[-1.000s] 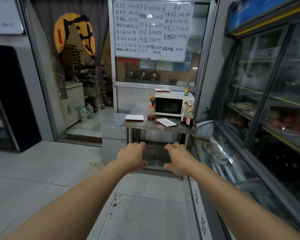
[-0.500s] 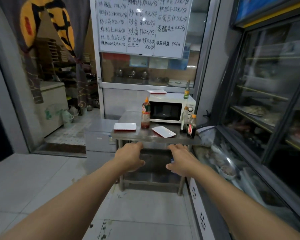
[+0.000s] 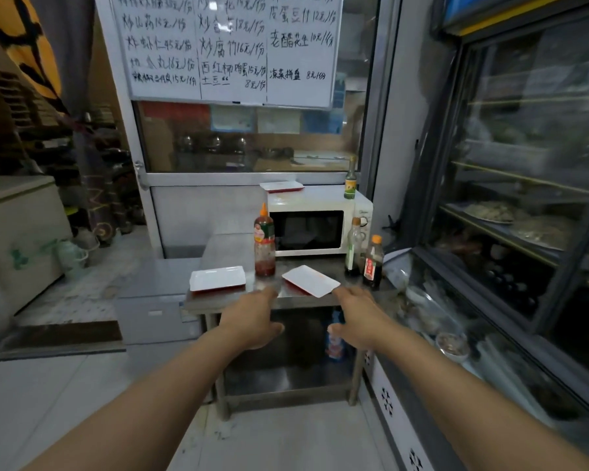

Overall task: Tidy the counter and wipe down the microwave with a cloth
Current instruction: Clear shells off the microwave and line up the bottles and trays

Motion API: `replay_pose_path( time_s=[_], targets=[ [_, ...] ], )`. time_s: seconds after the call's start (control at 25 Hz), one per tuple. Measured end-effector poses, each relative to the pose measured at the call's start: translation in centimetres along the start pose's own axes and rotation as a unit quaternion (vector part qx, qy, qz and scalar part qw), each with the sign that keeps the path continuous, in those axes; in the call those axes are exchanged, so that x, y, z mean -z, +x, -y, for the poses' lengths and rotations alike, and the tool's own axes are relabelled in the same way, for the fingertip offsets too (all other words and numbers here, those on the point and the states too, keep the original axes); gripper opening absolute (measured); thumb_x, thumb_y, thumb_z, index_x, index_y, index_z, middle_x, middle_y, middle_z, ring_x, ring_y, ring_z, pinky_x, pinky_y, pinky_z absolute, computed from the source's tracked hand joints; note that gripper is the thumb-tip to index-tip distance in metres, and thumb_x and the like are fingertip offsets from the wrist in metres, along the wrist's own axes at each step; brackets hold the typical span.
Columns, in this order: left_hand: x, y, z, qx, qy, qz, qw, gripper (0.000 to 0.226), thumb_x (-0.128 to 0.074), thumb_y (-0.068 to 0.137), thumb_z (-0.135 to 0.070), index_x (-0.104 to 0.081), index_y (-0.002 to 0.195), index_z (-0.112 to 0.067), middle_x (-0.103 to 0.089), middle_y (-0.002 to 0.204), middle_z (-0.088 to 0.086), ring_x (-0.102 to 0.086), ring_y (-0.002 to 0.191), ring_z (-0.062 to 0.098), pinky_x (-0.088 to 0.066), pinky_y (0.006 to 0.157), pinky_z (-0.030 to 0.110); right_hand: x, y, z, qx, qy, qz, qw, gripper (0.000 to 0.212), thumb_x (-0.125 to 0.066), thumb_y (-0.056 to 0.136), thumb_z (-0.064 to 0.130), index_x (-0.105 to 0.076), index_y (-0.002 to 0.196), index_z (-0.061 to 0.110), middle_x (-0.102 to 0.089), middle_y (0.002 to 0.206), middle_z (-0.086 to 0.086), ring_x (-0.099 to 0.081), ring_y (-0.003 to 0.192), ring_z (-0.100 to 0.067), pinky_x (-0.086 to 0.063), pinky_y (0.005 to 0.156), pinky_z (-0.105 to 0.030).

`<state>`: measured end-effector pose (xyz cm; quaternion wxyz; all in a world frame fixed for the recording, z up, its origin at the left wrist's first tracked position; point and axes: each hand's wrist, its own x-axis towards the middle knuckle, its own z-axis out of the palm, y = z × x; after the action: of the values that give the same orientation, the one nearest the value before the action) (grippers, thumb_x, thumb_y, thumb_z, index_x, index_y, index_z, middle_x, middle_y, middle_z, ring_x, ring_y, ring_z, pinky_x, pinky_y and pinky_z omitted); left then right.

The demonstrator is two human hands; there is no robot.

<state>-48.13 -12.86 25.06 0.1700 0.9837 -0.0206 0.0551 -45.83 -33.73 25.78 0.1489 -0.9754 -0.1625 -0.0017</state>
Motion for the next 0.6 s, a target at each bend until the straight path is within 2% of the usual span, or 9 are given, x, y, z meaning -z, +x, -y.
replay_pose_path(
  time_s=[0.4,0.6],
  targets=[
    [-1.9,16.5,1.9,-0.004,0.012,0.014,1.0,0.056,-0.066,0.08,-0.037,-0.042,0.129,-0.023,-0.057,0.125,0.004,-0.056,0.11,0.024,-0.049,0.092,0.041,-0.8,17.9,-5.3,-0.009,0.02,0.003,1.0,0.067,-0.065,0.084,0.032,-0.032,0.14,0.016,-0.036,0.139,-0.009,-0.033,0.131,-0.028,-0.036,0.104,-0.038],
    [-4.3,24.3,1.9,-0.002,-0.004,0.025,1.0,0.054,-0.067,0.08,-0.035,-0.043,0.127,-0.025,-0.057,0.127,0.0,-0.056,0.11,0.02,-0.048,0.09,0.035,-1.5,25.5,-9.0,-0.021,0.049,0.012,0.999,0.063,-0.066,0.084,0.032,-0.034,0.136,0.016,-0.041,0.135,-0.01,-0.04,0.126,-0.027,-0.041,0.1,-0.038]
  ],
)
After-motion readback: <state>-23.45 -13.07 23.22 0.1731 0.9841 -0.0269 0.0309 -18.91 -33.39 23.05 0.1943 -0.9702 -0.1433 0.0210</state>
